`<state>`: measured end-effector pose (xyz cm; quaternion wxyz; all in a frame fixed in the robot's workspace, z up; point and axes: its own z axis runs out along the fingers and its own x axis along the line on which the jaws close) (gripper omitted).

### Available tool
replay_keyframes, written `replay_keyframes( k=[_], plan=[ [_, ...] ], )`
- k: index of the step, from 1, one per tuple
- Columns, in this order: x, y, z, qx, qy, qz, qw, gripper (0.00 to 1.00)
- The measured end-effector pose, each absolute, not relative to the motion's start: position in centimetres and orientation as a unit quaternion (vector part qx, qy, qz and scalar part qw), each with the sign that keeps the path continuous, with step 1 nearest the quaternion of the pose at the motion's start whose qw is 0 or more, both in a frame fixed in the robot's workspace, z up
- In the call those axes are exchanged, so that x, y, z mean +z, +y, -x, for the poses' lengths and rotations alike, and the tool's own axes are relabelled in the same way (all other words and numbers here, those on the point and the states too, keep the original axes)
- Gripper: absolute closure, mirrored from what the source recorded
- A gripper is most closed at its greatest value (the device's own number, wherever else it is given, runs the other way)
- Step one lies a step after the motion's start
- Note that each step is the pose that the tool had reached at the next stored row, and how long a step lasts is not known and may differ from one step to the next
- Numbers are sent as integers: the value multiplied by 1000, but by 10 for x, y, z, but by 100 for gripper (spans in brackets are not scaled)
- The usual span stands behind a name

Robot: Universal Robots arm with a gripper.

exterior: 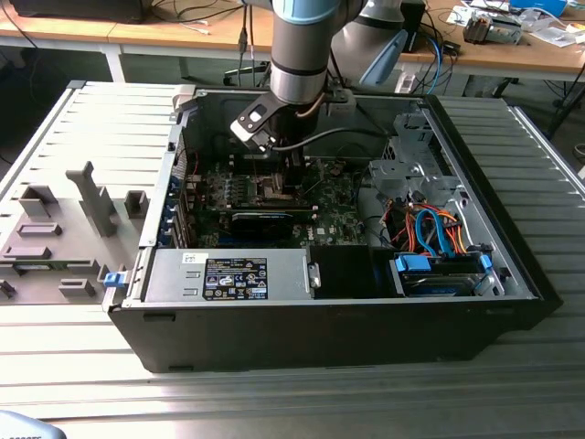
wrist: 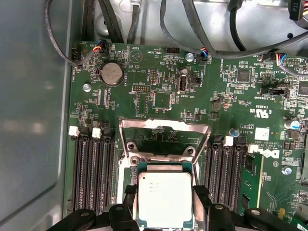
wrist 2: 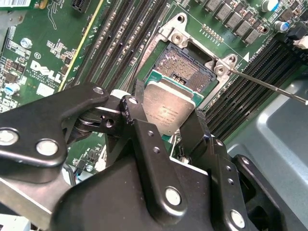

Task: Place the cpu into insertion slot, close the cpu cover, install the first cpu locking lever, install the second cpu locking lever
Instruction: 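Place the cpu into insertion slot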

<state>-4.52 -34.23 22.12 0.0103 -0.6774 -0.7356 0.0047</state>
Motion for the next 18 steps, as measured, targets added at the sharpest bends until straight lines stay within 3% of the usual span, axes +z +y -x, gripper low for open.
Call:
replay_keyframes(
  k=[18],
  plan=[
    [215, -342, 52, 5, -733, 680, 10, 45]
  ],
)
